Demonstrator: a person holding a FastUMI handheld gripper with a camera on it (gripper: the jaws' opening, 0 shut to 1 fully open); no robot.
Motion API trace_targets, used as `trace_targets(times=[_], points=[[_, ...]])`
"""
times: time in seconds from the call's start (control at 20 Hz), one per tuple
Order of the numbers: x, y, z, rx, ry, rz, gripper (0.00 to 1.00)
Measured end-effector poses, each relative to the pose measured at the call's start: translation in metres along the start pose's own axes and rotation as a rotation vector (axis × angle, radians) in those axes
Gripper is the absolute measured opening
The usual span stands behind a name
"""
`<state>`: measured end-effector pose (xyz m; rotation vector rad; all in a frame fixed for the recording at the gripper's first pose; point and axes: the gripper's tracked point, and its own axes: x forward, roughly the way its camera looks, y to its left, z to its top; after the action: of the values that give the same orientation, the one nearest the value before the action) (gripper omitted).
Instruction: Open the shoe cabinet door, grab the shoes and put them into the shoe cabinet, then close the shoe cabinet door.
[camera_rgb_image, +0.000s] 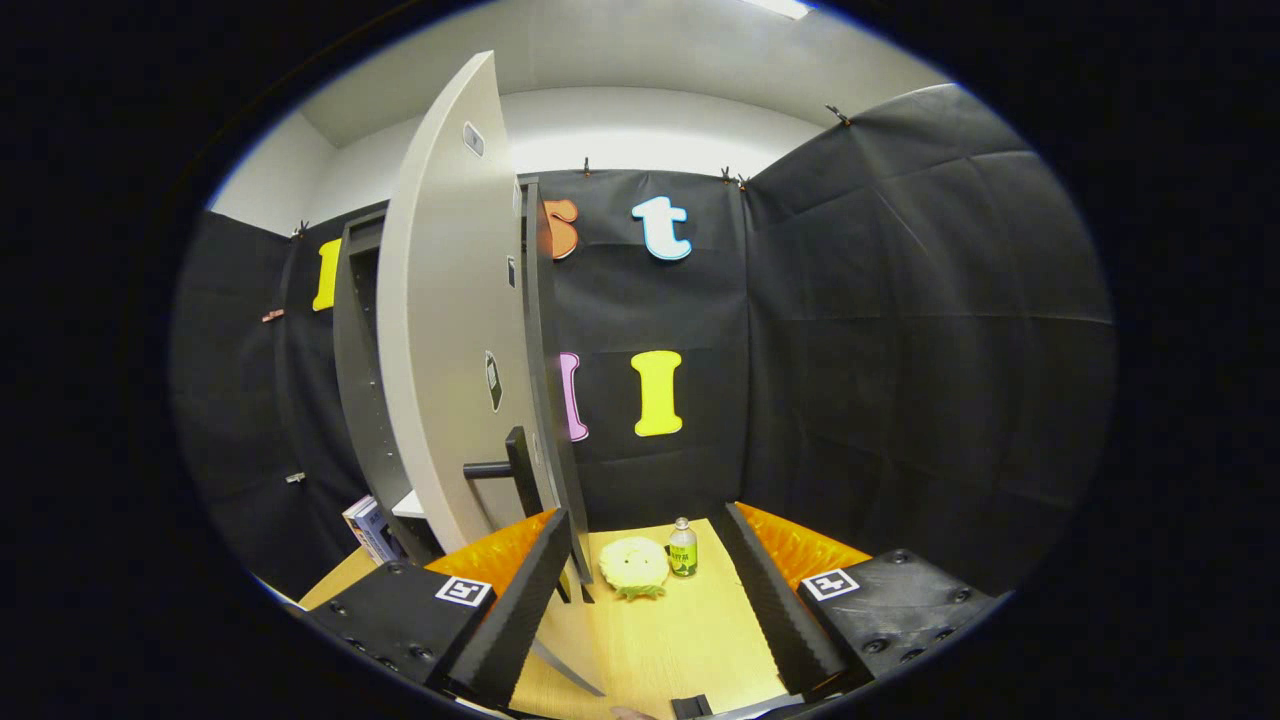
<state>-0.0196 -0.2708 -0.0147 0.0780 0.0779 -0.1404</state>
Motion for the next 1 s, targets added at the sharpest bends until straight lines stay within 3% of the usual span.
trace_targets(times=[0.2, 0.45, 1.0], points=[[0.014, 0.006, -0.003, 0.011, 0.022, 0.039, 0.96], [0.011, 0.005, -0.002, -0.026, 0.004, 0.005, 0.97], [-0.010, 0.069, -0.011, -0.020, 0.019, -0.051, 0.97]])
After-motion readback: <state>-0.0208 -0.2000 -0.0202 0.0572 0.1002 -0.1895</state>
